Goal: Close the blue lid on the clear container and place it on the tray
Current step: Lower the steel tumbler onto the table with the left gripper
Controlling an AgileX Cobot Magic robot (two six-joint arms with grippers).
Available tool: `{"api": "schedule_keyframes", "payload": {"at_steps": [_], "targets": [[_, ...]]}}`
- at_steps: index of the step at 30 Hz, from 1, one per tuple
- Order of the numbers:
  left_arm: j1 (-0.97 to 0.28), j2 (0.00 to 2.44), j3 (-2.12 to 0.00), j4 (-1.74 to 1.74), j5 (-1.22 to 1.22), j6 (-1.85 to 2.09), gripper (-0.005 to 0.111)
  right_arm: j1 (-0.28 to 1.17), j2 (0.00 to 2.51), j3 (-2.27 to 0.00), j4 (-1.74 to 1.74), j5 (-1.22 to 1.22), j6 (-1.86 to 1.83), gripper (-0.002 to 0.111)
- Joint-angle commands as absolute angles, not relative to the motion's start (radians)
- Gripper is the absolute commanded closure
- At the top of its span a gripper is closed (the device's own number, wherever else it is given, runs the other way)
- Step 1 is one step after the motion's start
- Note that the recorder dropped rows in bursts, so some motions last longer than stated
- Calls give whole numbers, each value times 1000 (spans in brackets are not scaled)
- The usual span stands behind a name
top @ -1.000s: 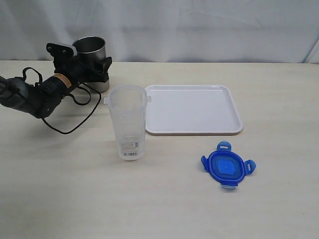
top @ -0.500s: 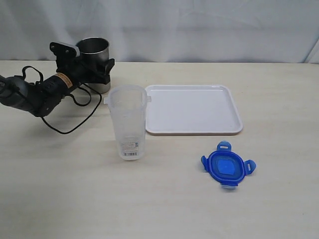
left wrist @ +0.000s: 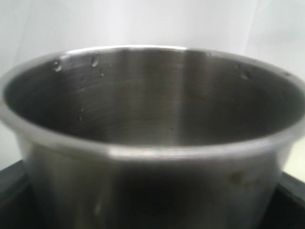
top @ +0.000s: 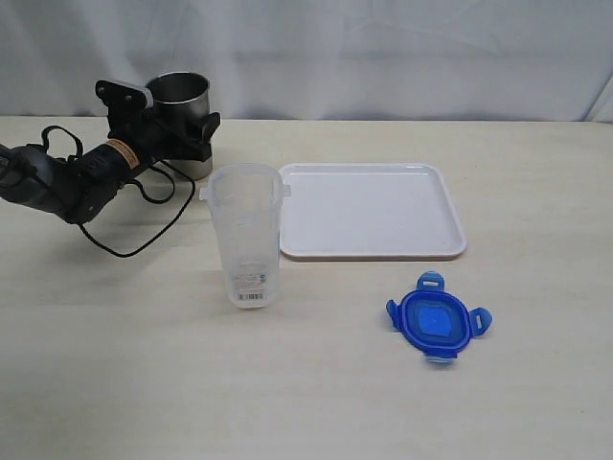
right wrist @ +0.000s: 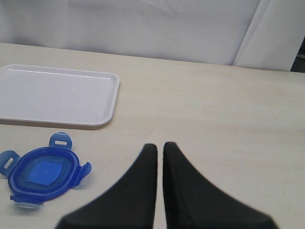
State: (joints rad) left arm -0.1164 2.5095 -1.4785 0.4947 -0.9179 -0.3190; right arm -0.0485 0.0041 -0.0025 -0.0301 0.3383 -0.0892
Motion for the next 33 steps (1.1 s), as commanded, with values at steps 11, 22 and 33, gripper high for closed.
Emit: {"api": "schedule_keyframes", "payload": {"at_steps": [11,22,33], "targets": [[-117,2503,-1479,588,-923,-397,22,-55,0,0,-31,338,-89,104],[-115,2503,-1479,590,-917,-395,22,-55,0,0,-31,338,-89,104],[-115,2503,-1479,591,-882,-397,22,-55,0,0,-31,338,-89,104]]}}
